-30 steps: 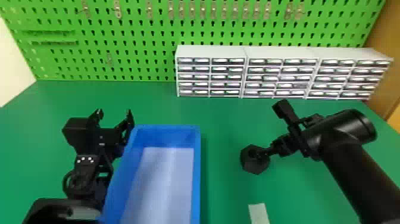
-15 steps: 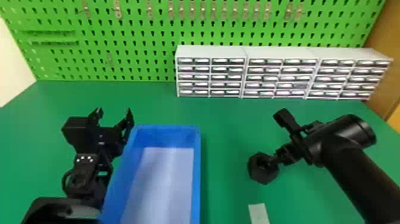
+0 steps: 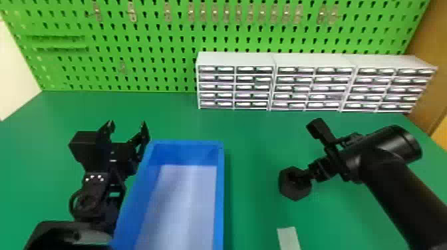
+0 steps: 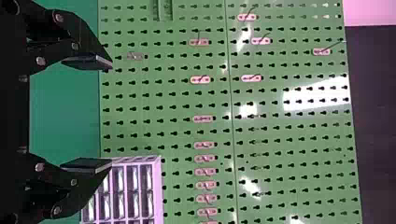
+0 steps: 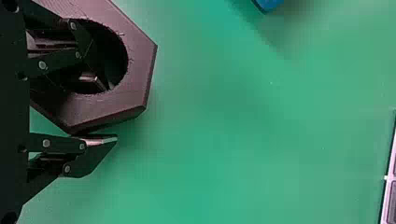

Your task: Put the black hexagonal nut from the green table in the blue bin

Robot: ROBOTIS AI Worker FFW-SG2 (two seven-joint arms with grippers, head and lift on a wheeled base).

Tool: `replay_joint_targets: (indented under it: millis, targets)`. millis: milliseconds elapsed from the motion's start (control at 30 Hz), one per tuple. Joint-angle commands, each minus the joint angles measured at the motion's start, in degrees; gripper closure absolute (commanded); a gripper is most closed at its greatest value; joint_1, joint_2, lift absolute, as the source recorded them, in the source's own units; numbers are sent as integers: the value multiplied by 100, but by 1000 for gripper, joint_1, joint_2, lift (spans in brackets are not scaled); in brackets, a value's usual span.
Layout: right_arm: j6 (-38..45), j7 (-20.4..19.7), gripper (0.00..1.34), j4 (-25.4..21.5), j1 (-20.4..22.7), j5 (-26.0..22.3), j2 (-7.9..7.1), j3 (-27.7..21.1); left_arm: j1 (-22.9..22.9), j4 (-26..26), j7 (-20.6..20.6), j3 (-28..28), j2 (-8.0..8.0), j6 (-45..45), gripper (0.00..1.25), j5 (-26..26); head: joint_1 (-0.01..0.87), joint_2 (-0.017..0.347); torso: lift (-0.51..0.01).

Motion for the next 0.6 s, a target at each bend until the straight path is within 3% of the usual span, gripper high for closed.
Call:
replay_joint_targets:
  millis: [0,233,567]
  targets:
    - [5,-85,889,-51,30,-18,5,-87,11,7,-6,0,5,0,501,9,657,57,-95]
    - [40,-85,889,-323,162,-97,5,-421,29,-2,-6,9,5,-9,501,26,657,57,-95]
    - [303,-76,889,-1352,610,-106,66,-1247,55,-2,3,0,5,-9,501,35,657,57,-95]
